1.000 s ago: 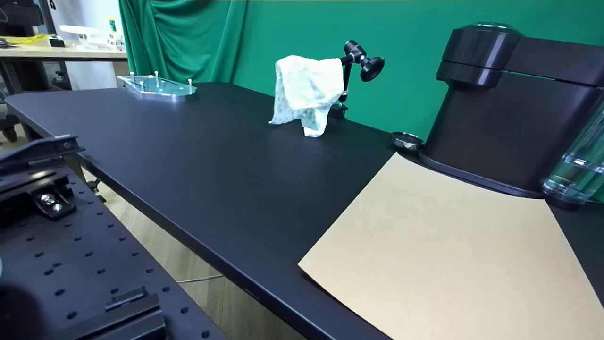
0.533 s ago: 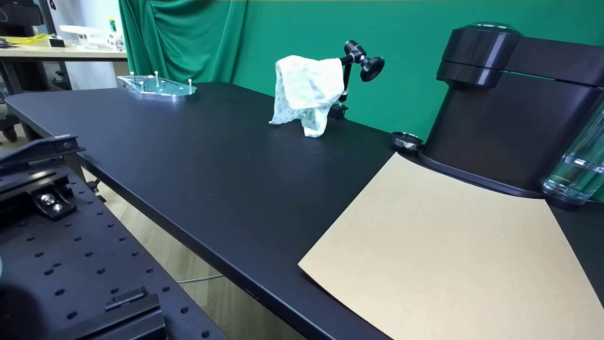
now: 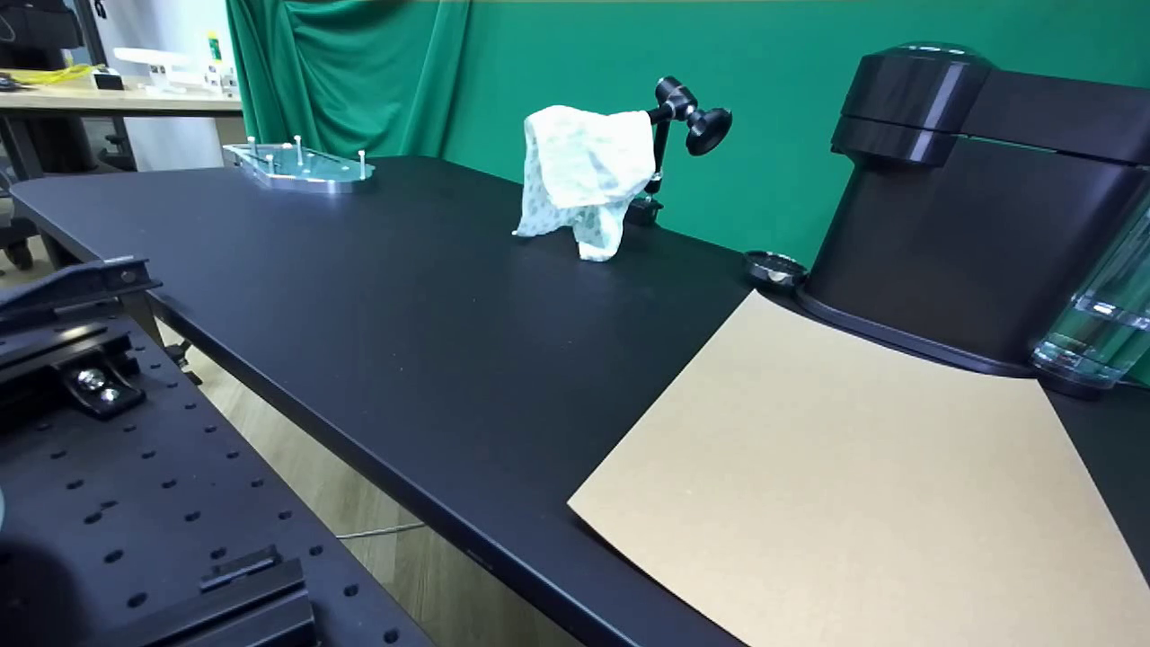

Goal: Put the cloth on the table

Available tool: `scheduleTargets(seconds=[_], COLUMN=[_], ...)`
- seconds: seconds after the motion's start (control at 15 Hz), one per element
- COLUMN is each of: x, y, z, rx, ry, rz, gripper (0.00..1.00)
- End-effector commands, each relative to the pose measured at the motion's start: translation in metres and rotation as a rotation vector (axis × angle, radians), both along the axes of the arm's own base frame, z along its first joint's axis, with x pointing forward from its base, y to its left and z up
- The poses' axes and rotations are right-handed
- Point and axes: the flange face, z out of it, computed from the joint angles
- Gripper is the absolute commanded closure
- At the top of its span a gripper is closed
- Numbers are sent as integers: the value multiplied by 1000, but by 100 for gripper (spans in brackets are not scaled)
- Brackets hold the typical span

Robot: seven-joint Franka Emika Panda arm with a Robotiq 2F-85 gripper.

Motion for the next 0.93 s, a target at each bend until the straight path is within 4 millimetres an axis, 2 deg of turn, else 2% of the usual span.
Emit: scheduleTargets(seconds=[0.0,0.2,0.53,0.67,0.87], x=[20,54,131,158,197], y=[-14,-35,-61,-60,-42], z=[-10,-27,-72,-88,-104], rx=[28,57,127,163,219], ry=[5,-5,13,22,40], rz=[-36,-50,25,70,166], gripper=[0,0,0,0,0])
